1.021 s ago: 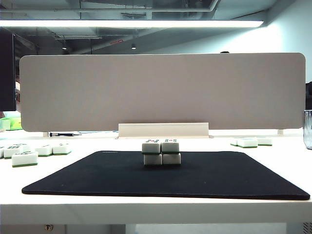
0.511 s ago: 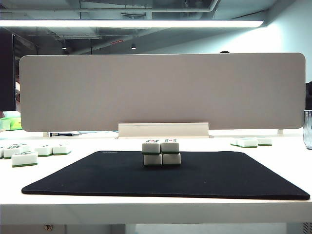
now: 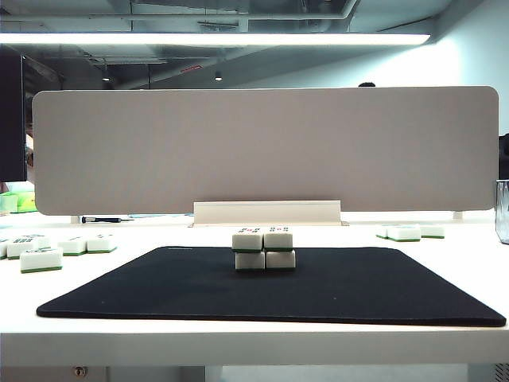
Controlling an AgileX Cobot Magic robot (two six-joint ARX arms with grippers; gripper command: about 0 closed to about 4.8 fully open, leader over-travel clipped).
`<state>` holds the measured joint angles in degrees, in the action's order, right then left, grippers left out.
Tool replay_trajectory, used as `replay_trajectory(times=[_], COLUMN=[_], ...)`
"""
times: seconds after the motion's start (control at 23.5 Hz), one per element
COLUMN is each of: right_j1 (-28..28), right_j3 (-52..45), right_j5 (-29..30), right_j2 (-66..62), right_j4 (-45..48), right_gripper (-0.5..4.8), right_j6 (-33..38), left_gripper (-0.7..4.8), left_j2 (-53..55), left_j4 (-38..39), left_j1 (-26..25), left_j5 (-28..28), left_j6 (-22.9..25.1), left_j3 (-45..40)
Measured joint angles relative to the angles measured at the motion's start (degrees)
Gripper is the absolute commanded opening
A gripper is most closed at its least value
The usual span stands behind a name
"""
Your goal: Arrange four mahjong tiles into a neat stack, creating two layers of paired tiles.
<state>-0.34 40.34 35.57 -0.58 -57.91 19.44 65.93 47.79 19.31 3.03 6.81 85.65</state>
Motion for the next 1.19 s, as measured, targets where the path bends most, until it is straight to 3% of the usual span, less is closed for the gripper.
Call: replay_trajectory(times=[0.09, 0.21, 0.3, 0.47, 0.68, 1.19], right_j1=[0.0, 0.0, 0.0, 0.0, 0.0, 0.0], right_j3=[0.0, 0.0, 0.0, 0.0, 0.0, 0.0], right_j5=[0.0, 0.0, 0.0, 0.0, 0.0, 0.0], right_j2=[0.0, 0.0, 0.0, 0.0, 0.0, 0.0], right_j4=[0.0, 0.0, 0.0, 0.0, 0.0, 0.0], right_gripper=[-0.01, -0.01, -0.01, -0.01, -0.01, -0.01], right_j6=[0.0, 0.0, 0.0, 0.0, 0.0, 0.0], left_gripper=[0.25, 0.25, 0.25, 0.25, 0.25, 0.25], left_j2=[-8.7, -17.3, -24.5, -33.6, -41.6, -53.7], left_j4=[-8.0, -16.6, -28.2, -37.6, -44.3, -44.6], left_j1=[-3.8, -7.2, -9.8, -11.2, -14.7, -19.1], left_j5=[-0.5, -0.8, -0.6, -0.9, -0.9, -0.7], left_j6=[-3.2, -6.2, -8.8, -10.2, -11.6, -11.6], left_j3=[-14.8, -28.0, -41.3, -57.0, -67.6, -78.6])
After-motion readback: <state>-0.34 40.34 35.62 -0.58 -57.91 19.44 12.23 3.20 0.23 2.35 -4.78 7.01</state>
